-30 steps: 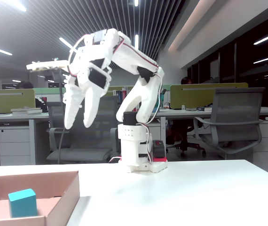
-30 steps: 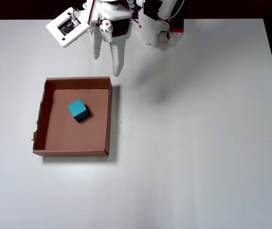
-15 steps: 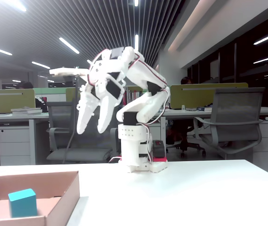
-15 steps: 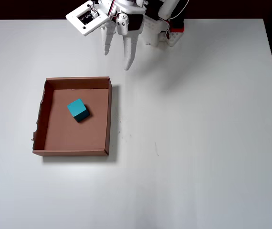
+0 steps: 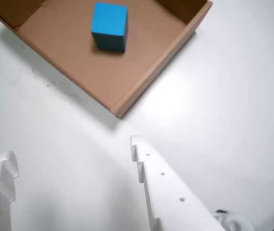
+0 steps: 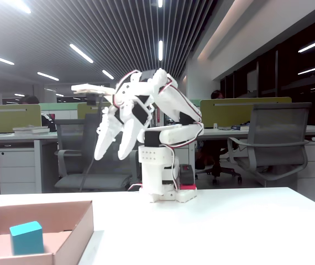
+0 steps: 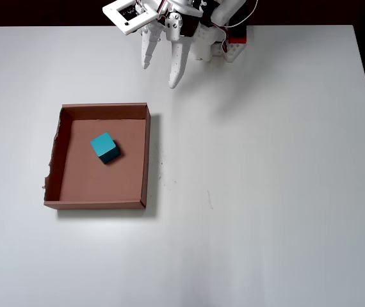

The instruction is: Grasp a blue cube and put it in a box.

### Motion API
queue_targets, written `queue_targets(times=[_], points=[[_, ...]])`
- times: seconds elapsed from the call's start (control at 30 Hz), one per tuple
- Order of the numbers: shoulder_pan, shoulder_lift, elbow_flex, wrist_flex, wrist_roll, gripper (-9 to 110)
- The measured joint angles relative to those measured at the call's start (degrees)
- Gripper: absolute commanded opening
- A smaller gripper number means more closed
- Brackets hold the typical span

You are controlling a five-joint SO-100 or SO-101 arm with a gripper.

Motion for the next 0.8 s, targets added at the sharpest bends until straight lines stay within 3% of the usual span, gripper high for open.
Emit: queue_targets(times=[0.8], points=[[0.35,9.67,11.60,-1.76,-1.93,29]])
